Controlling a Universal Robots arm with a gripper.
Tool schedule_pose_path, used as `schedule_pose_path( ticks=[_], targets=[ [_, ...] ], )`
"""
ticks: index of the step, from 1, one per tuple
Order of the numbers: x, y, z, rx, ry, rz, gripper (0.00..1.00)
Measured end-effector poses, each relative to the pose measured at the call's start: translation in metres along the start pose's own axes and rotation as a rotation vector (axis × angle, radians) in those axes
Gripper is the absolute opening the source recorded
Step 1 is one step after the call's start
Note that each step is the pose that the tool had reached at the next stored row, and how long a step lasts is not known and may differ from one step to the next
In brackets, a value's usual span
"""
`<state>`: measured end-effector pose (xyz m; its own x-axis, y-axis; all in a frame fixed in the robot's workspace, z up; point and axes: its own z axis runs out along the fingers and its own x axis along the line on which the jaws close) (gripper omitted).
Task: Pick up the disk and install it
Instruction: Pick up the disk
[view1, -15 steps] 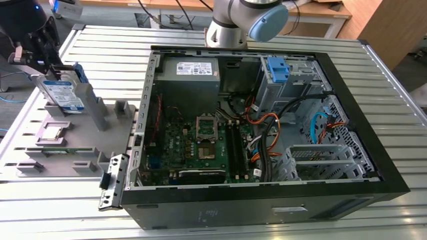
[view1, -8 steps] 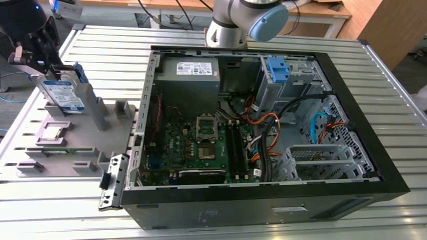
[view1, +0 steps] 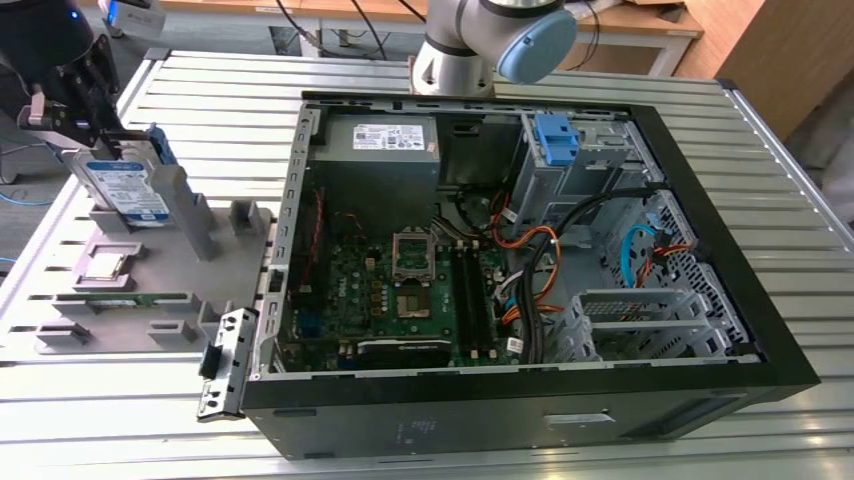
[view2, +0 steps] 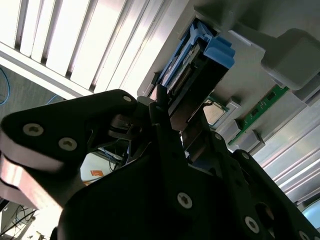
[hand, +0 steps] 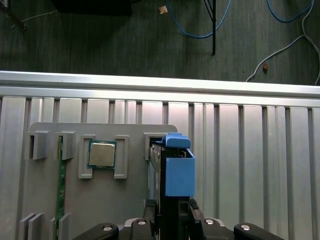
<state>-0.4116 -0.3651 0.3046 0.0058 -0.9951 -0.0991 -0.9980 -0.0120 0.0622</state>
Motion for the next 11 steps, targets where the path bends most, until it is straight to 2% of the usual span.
schedule_pose_path(
  ticks=[9, 11],
  targets=[
    [0.0000, 0.0000, 0.0000, 0.0000, 0.0000, 0.000, 0.36],
    [0.0000, -0.0001, 0.0001, 0.0012, -0.0008, 0.012, 0.36]
  ],
)
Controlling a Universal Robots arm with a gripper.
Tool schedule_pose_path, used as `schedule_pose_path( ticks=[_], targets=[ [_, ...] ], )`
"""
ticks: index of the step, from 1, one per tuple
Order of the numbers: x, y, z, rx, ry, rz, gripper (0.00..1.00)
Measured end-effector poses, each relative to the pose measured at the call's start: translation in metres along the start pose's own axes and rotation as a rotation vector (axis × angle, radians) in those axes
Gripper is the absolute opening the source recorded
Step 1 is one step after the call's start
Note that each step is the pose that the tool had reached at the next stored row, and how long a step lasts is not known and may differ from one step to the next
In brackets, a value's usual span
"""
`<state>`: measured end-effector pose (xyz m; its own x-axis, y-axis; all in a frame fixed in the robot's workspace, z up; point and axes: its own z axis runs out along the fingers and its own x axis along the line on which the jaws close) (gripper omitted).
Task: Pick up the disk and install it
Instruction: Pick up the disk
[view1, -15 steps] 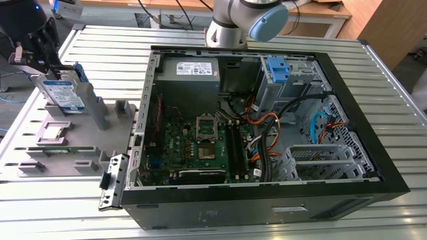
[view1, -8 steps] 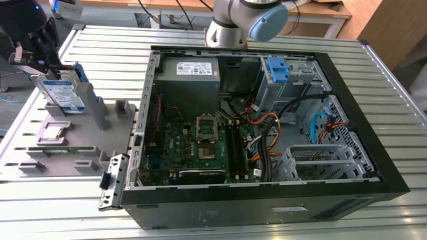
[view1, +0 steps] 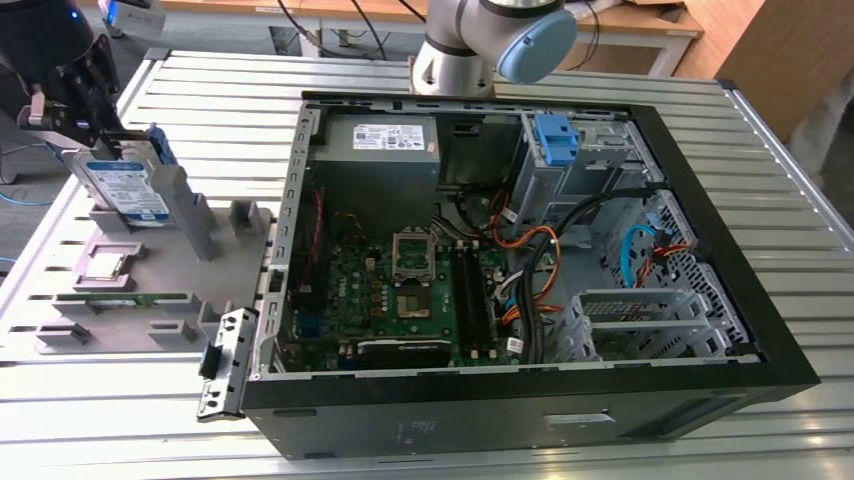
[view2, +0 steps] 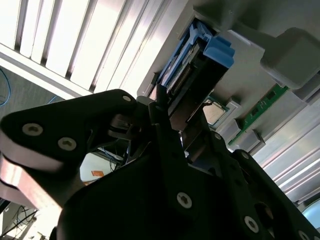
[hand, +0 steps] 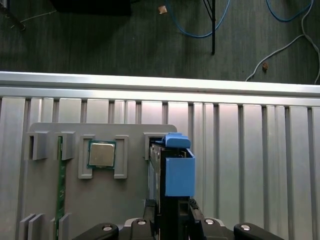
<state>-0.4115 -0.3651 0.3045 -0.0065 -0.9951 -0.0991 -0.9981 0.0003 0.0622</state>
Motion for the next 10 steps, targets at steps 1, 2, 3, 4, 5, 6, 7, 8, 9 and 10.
schedule_pose_path(
  ticks=[1, 2, 3, 4, 5, 6, 7, 8, 9, 10],
  targets=[
    [0.0000, 0.0000, 0.0000, 0.0010, -0.0005, 0.011, 0.36],
    [0.0000, -0.0001, 0.0000, 0.0012, -0.0007, 0.013, 0.36],
    [0.0000, -0.0001, 0.0000, 0.0014, -0.0008, 0.013, 0.36],
    [0.0000, -0.0001, 0.0000, 0.0014, -0.0008, 0.013, 0.36],
    [0.0000, 0.0000, 0.0000, 0.0014, -0.0008, 0.013, 0.36],
    [0.0000, 0.0000, 0.0000, 0.0014, -0.0008, 0.013, 0.36],
    [0.0000, 0.0000, 0.0000, 0.0014, -0.0008, 0.013, 0.36],
    [0.0000, 0.0000, 0.0000, 0.0014, -0.0008, 0.013, 0.36],
    [0.0000, 0.0000, 0.0000, 0.0014, -0.0008, 0.013, 0.36],
    [0.0000, 0.0000, 0.0000, 0.0014, -0.0008, 0.013, 0.36]
  ],
)
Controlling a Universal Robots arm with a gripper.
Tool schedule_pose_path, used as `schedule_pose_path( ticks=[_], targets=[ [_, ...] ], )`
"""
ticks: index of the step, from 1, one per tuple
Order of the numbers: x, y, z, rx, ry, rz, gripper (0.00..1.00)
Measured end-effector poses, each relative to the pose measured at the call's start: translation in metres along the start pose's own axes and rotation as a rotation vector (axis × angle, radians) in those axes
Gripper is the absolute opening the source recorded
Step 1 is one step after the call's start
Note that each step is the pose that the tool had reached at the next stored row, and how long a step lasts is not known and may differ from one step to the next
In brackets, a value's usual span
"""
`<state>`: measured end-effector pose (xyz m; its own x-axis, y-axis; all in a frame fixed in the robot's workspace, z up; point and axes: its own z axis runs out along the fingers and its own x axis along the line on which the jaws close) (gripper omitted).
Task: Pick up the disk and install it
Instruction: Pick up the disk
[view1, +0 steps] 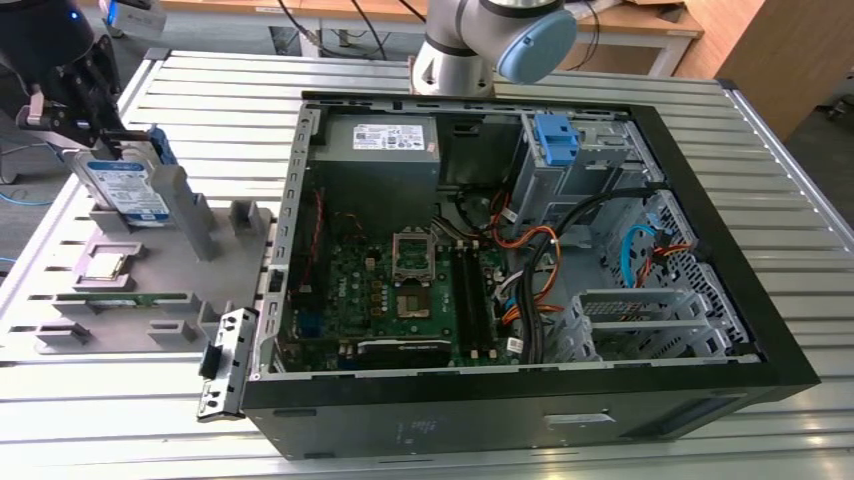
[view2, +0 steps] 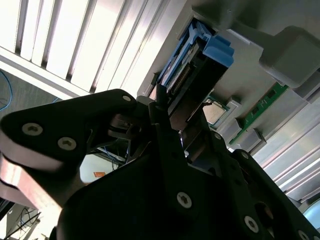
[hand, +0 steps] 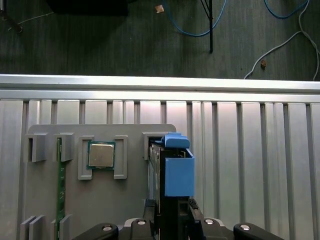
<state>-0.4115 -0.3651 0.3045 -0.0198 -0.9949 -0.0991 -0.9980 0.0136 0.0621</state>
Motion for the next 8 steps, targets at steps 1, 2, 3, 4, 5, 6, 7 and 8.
schedule_pose_path(
  ticks=[1, 2, 3, 4, 5, 6, 7, 8],
  targets=[
    [0.0000, 0.0000, 0.0000, 0.0000, 0.0000, 0.000, 0.36],
    [0.0000, 0.0000, 0.0000, -0.0001, 0.0000, 0.000, 0.36],
    [0.0000, 0.0000, 0.0000, 0.0000, 0.0000, 0.000, 0.36],
    [0.0000, 0.0000, 0.0000, 0.0000, 0.0000, 0.000, 0.36],
    [0.0000, 0.0000, 0.0000, 0.0000, 0.0000, 0.000, 0.36],
    [0.0000, 0.0000, 0.0000, -0.0001, 0.0000, 0.000, 0.36],
    [0.0000, 0.0000, -0.0001, 0.0000, 0.0000, 0.000, 0.36],
    [0.0000, 0.0001, -0.0007, 0.0000, 0.0000, 0.000, 0.36]
  ],
)
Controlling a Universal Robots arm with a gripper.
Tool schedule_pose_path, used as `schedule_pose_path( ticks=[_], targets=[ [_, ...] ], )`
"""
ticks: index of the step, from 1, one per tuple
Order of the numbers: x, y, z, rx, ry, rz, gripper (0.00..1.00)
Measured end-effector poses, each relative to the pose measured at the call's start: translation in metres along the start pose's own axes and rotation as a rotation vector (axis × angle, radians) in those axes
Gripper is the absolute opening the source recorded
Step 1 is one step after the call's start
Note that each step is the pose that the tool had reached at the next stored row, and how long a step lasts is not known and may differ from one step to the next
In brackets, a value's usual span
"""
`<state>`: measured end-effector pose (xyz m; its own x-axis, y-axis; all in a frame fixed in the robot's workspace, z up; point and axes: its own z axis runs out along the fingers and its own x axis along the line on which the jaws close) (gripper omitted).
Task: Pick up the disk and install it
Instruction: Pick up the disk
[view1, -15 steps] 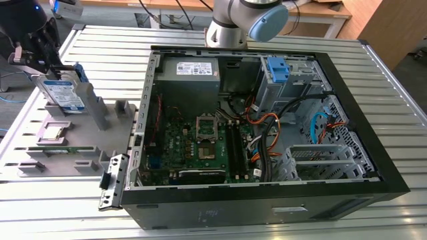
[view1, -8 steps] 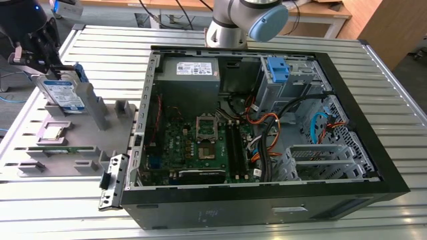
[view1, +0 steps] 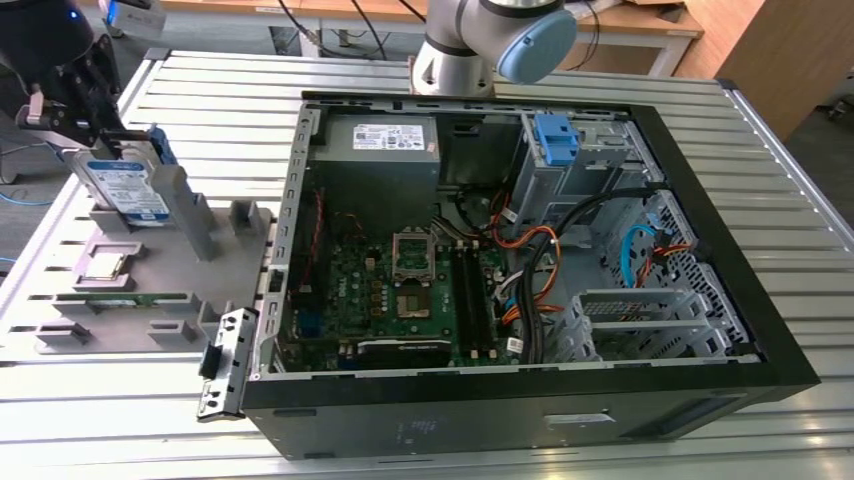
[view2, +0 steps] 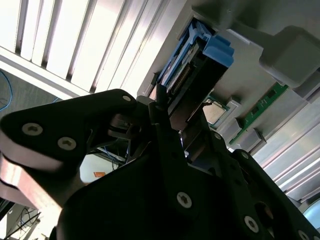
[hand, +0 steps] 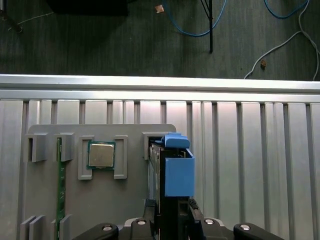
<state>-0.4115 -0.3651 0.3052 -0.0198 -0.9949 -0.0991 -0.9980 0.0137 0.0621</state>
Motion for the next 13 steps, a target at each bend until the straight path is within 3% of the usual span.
schedule_pose_path(
  ticks=[6, 13],
  targets=[
    [-0.0009, 0.0005, -0.0089, -0.0002, 0.0001, 0.000, 0.36],
    [-0.0010, 0.0005, -0.0094, -0.0001, 0.0000, 0.000, 0.35]
  ],
)
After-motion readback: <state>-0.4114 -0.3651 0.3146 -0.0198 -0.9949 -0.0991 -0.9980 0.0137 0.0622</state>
